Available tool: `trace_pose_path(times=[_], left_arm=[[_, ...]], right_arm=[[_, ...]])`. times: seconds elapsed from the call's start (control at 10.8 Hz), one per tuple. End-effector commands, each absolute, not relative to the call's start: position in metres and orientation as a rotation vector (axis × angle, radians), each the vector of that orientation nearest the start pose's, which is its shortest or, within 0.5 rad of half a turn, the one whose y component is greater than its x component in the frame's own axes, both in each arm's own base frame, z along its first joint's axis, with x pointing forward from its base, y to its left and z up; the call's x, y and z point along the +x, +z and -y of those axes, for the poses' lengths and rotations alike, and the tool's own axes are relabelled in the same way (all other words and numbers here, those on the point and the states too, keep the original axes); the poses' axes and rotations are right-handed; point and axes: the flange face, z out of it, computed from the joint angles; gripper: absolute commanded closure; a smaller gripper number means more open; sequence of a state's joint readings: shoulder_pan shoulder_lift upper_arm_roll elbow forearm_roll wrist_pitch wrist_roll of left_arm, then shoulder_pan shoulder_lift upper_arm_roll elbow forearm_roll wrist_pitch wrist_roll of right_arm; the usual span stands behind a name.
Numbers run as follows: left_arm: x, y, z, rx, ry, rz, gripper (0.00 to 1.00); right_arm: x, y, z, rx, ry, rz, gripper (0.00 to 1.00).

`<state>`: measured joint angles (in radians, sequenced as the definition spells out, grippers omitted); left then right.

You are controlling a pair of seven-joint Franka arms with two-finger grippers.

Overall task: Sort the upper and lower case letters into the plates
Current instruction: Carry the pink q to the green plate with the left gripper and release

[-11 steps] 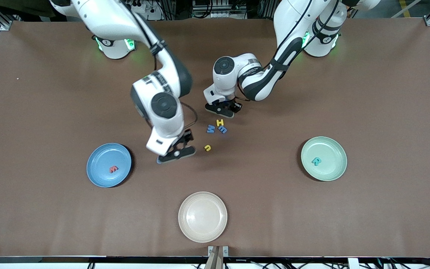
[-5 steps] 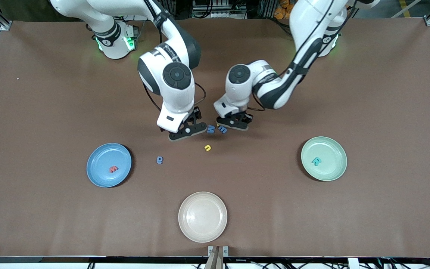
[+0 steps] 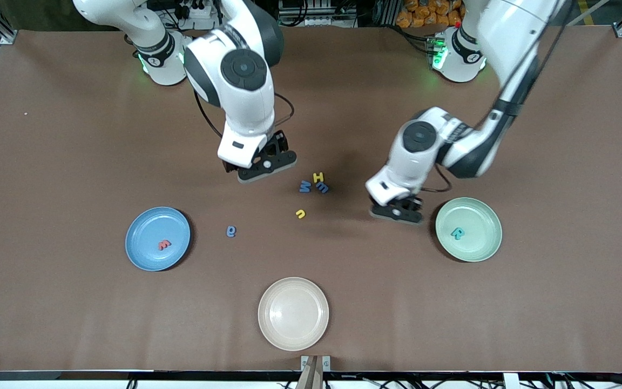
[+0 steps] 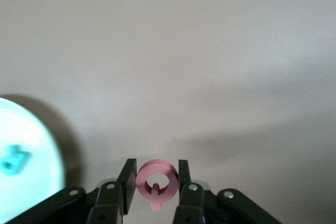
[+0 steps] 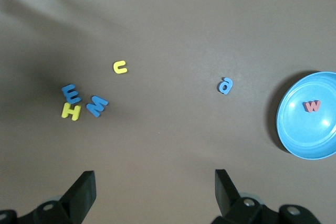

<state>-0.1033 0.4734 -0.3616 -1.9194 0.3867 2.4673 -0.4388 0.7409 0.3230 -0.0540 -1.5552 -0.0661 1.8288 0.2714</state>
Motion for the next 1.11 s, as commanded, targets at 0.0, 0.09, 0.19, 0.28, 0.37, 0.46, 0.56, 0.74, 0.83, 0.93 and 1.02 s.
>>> trace_pose_path(times=[0.0,0.09,0.19,0.28,0.37,0.46,0.56,0.74,0.83,0.93,1.02], left_arm=[[0.606,0.279,0.194,-3.041,-0.223,-0.501,1.00],[0.617,0.279,0.157,-3.037,-0.216,-0.532,1.00],[0.623,0.275,0.127,-3.037,-0.201,-0.533,1.00],[0.624,0.270,0.118,-3.038,-0.189,-0.538,1.00],[0.623,0.261,0.115,-3.040,-0.163,-0.536,1.00],[0.625,0.256,0.102,-3.046,-0.151,-0.506,1.00],[0.626,0.255,0.097,-3.051,-0.149,-0.493,0.89],[0.627,0.255,0.091,-3.048,-0.146,-0.499,0.50],[0.628,0.257,0.089,-3.045,-0.150,-0.503,0.00],[0.630,0.263,0.086,-3.043,-0.160,-0.487,0.00],[0.635,0.273,0.086,-3.036,-0.150,-0.482,0.00]], right_arm=[[0.493,0.474,-0.417,-3.134,-0.015,0.749,0.00],[0.494,0.474,-0.418,-3.121,-0.019,0.802,0.00],[0.500,0.475,-0.419,-3.101,-0.032,0.866,0.00],[0.508,0.464,-0.422,-3.096,-0.020,0.897,0.00],[0.516,0.453,-0.434,-3.095,-0.016,0.913,0.00],[0.522,0.432,-0.445,-3.096,0.004,0.943,0.00],[0.530,0.397,-0.456,-3.084,0.004,0.987,0.00],[0.532,0.326,-0.487,-3.047,-0.066,1.036,0.00],[0.523,0.310,-0.506,-3.019,-0.111,1.065,0.00],[0.522,0.298,-0.510,-3.016,-0.115,1.066,0.00],[0.518,0.290,-0.518,-3.004,-0.120,1.086,0.00]])
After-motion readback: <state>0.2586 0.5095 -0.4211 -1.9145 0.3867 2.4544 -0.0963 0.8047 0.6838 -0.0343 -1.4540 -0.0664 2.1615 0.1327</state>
